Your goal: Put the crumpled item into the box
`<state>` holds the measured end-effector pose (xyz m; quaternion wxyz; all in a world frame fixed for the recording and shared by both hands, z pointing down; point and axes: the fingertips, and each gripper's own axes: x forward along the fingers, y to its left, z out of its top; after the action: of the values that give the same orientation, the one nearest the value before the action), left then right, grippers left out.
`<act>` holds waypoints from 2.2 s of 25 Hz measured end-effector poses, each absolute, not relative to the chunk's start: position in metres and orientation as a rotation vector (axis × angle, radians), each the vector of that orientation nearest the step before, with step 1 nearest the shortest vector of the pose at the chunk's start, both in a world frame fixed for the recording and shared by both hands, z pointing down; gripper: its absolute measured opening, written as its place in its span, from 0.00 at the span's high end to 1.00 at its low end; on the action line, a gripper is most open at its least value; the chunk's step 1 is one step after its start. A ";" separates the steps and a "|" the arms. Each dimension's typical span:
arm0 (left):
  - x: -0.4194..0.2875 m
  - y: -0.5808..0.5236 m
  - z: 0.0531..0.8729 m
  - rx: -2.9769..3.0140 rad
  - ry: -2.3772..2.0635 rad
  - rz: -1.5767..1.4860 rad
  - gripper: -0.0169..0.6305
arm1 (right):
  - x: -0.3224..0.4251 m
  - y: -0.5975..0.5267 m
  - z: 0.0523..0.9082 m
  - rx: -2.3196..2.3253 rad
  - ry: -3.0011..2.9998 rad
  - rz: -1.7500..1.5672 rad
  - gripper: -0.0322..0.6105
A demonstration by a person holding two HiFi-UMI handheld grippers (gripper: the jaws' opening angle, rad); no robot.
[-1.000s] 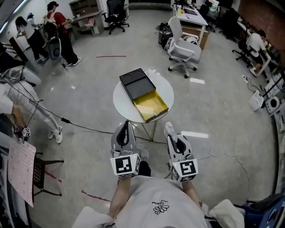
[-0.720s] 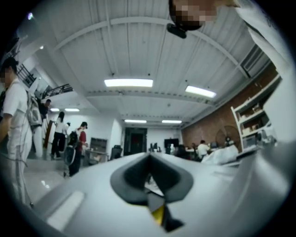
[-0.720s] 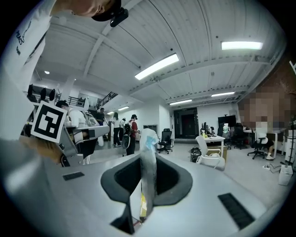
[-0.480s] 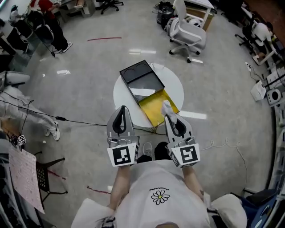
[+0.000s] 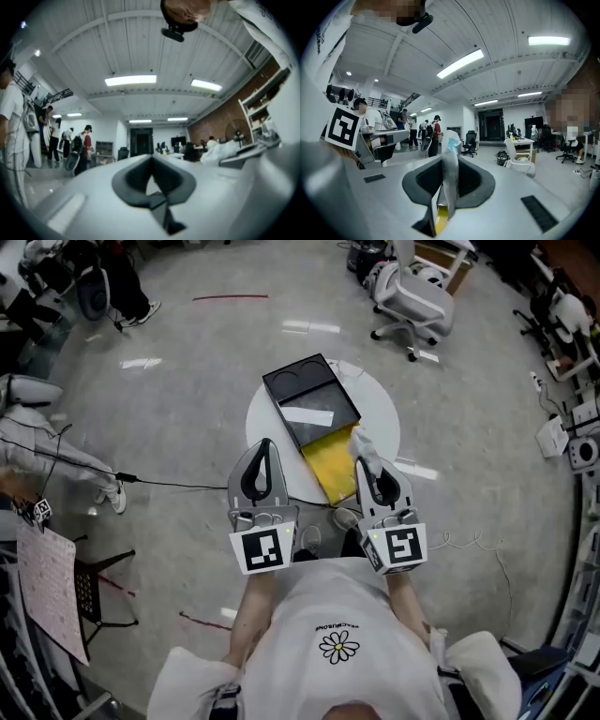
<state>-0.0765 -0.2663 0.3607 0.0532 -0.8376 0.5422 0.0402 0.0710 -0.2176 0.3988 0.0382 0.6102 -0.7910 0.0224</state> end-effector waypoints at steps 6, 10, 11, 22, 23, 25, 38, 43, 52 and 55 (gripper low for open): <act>-0.073 -0.270 0.361 -2.494 1.698 0.125 0.97 | 0.084 -0.228 0.397 1.846 -2.440 0.045 0.87; -0.064 -0.273 0.361 -2.480 1.711 0.113 0.97 | 0.093 -0.234 0.401 1.826 -2.455 0.059 0.87; -0.063 -0.273 0.360 -2.476 1.716 0.108 0.97 | 0.094 -0.235 0.401 1.823 -2.462 0.068 0.87; -0.057 -0.268 0.363 -2.446 1.791 0.042 0.97 | 0.087 -0.259 0.448 1.403 -2.296 -0.165 0.87; -0.059 -0.269 0.366 -2.438 1.803 0.027 0.97 | 0.087 -0.265 0.462 1.323 -2.249 -0.217 0.87; -0.064 -0.271 0.373 -2.421 1.837 -0.003 0.97 | 0.085 -0.274 0.491 1.149 -2.155 -0.316 0.87; -0.080 -0.270 0.416 -2.370 1.990 -0.157 0.97 | 0.096 -0.274 0.676 0.399 -1.735 -0.567 0.87; -0.082 -0.261 0.438 -2.406 2.060 -0.187 0.97 | 0.109 -0.268 0.706 0.370 -1.691 -0.539 0.86; -0.079 -0.254 0.451 -2.424 2.076 -0.228 0.97 | 0.102 -0.263 0.718 0.344 -1.729 -0.471 0.77; -0.077 -0.254 0.452 -2.433 2.073 -0.235 0.97 | 0.101 -0.261 0.716 0.339 -1.752 -0.420 0.73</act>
<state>-0.0773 -0.2535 0.4518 -0.0316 -0.7588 0.6465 -0.0734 0.1009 -0.2608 0.7156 0.6087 0.1467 -0.7583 -0.1817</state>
